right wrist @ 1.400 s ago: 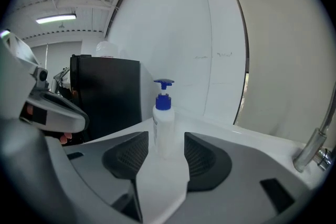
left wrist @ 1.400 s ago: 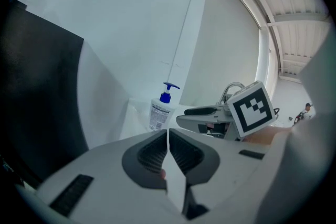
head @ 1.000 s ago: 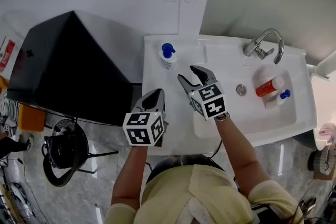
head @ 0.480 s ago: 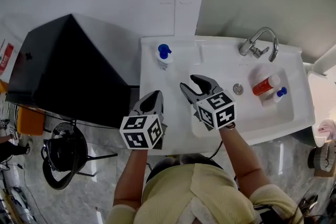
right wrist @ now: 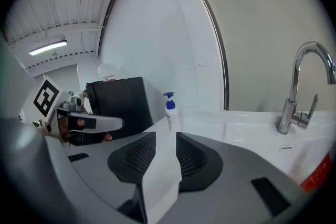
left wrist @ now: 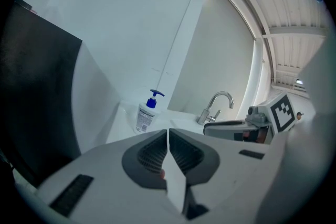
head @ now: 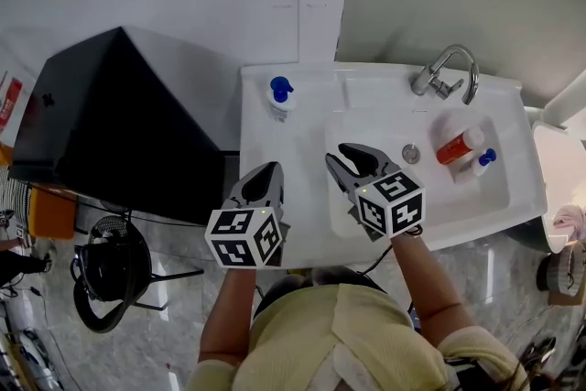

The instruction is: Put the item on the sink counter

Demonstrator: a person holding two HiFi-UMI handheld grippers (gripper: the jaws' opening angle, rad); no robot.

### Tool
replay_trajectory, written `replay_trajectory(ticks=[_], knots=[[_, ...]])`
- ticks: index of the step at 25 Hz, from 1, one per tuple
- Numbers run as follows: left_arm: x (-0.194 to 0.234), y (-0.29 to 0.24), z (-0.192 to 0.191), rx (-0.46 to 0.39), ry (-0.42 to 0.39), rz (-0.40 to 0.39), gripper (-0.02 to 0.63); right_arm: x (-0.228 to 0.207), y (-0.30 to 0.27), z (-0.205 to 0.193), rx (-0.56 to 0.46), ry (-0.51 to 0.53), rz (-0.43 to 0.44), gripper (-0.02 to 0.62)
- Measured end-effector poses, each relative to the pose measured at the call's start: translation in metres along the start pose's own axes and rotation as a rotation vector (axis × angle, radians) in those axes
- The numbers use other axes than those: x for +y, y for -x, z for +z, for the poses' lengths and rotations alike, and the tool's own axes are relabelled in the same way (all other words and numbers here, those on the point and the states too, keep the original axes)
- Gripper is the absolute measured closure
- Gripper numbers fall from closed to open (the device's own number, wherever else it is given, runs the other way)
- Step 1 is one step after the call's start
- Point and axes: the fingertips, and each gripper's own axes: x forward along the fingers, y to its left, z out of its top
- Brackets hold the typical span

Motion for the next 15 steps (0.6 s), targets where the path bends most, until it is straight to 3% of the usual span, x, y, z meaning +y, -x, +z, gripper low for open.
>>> replay_trajectory(ticks=[15], knots=[[-0.002,0.017,-0.012,0.002,0.036,0.015,0.561,-0.006,0.027,-0.024,0.006,-0.087,-0.022,0.533]])
